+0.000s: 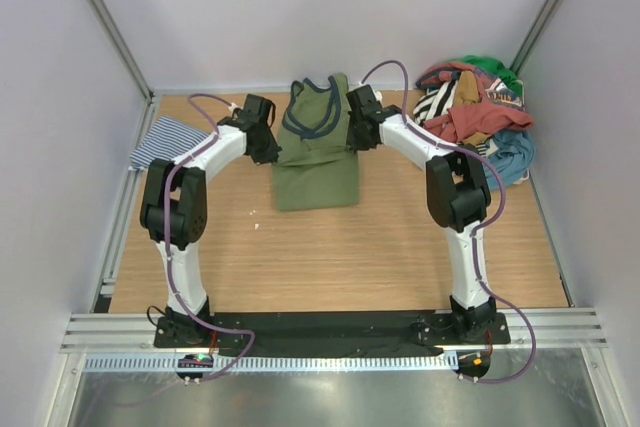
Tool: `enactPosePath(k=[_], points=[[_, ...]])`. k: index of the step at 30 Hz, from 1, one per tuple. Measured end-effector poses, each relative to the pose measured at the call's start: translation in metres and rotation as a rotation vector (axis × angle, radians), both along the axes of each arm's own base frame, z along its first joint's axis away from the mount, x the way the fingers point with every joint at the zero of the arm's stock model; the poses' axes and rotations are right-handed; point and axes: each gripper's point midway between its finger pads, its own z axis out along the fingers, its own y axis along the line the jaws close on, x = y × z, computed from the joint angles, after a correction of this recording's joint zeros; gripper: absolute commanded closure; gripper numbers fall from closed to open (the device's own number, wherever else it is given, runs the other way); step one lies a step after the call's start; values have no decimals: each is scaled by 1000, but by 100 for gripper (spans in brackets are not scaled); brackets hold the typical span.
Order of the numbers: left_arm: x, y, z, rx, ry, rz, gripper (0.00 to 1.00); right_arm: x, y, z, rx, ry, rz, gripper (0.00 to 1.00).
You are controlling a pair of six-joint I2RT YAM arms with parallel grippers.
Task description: Fold and stack the tank tops
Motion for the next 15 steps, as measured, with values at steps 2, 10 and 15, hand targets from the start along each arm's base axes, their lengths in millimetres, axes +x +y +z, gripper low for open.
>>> enactPosePath(k=[2, 10, 15], points=[[3, -3, 3, -11, -13, -6, 100, 3, -1, 1, 2, -8, 1, 99], [9, -10, 12, -45, -47, -20, 100, 7, 3, 7, 26, -46, 18, 99], [18, -14, 26, -60, -81, -21, 100, 10, 5, 14, 37, -60, 25, 99]])
